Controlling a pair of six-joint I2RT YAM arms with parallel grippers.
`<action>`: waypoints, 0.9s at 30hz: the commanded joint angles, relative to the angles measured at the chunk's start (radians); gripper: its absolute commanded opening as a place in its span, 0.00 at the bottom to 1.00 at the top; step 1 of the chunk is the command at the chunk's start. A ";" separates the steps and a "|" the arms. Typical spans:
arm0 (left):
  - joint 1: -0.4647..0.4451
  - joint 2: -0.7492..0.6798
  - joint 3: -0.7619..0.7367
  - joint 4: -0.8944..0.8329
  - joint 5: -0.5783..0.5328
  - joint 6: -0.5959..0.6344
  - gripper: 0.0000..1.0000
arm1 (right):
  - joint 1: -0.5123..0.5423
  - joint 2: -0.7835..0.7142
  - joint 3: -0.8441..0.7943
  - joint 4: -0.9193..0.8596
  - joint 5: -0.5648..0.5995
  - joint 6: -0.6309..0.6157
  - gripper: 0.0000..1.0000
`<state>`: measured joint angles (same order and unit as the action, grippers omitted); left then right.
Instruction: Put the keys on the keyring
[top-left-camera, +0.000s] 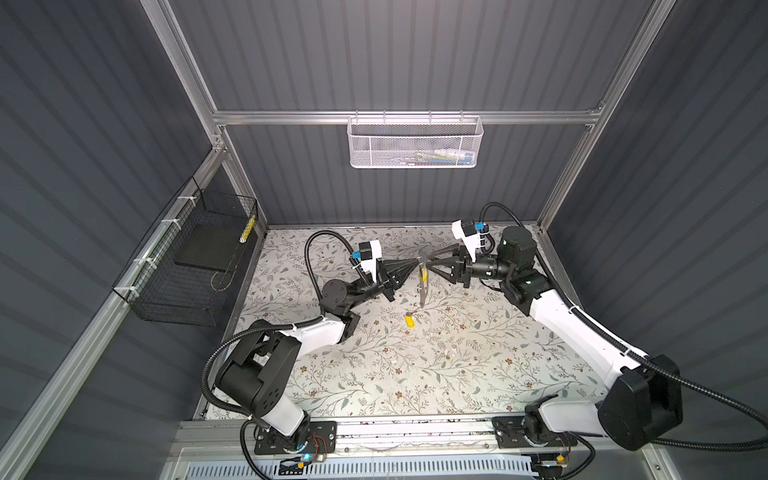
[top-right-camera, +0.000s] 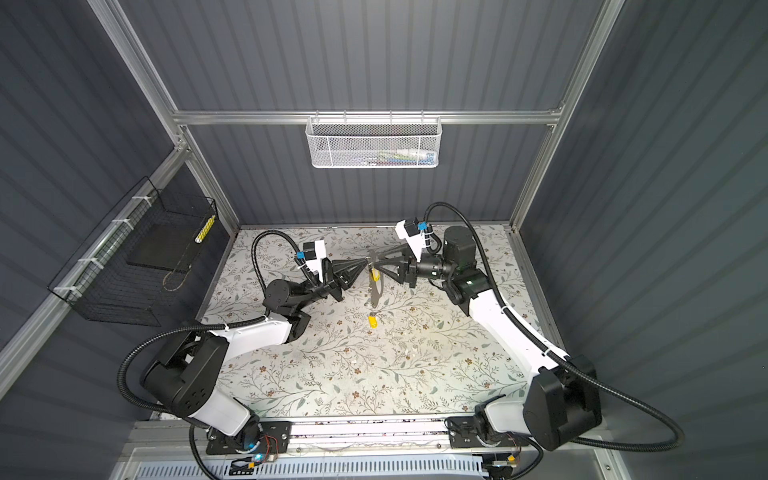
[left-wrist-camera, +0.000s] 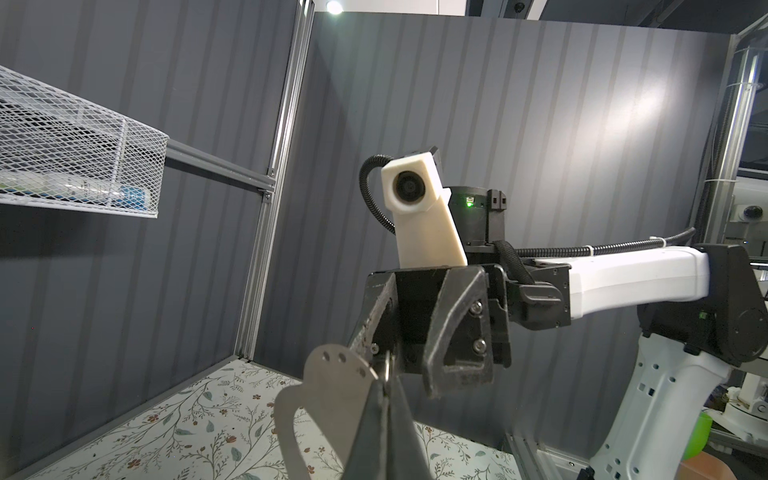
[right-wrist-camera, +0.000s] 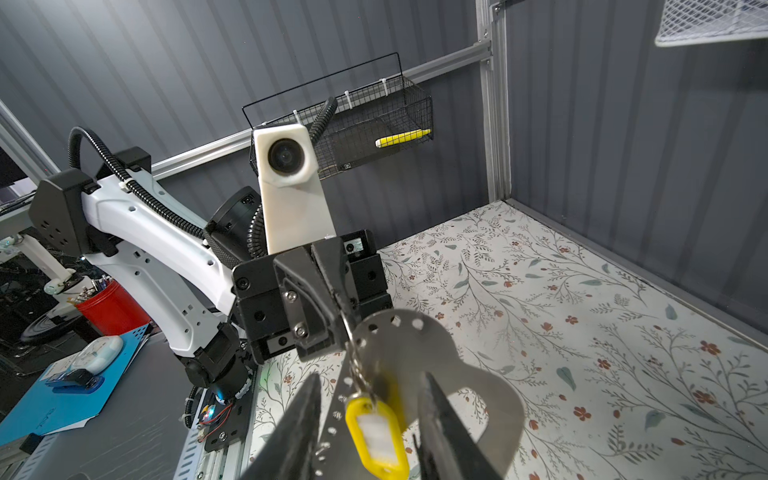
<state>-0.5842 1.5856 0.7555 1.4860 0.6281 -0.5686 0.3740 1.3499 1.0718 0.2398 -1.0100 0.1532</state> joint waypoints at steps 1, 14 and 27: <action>-0.008 -0.007 0.029 0.040 0.016 0.006 0.00 | 0.004 0.012 0.031 0.045 -0.023 0.011 0.36; -0.008 -0.009 0.031 0.040 0.022 0.005 0.00 | 0.030 0.029 0.038 0.085 -0.051 0.024 0.25; -0.010 -0.009 0.033 0.040 0.022 0.009 0.00 | 0.049 0.041 0.048 0.057 -0.057 0.006 0.10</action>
<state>-0.5884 1.5856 0.7563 1.4879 0.6388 -0.5690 0.4133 1.3830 1.0931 0.2932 -1.0477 0.1673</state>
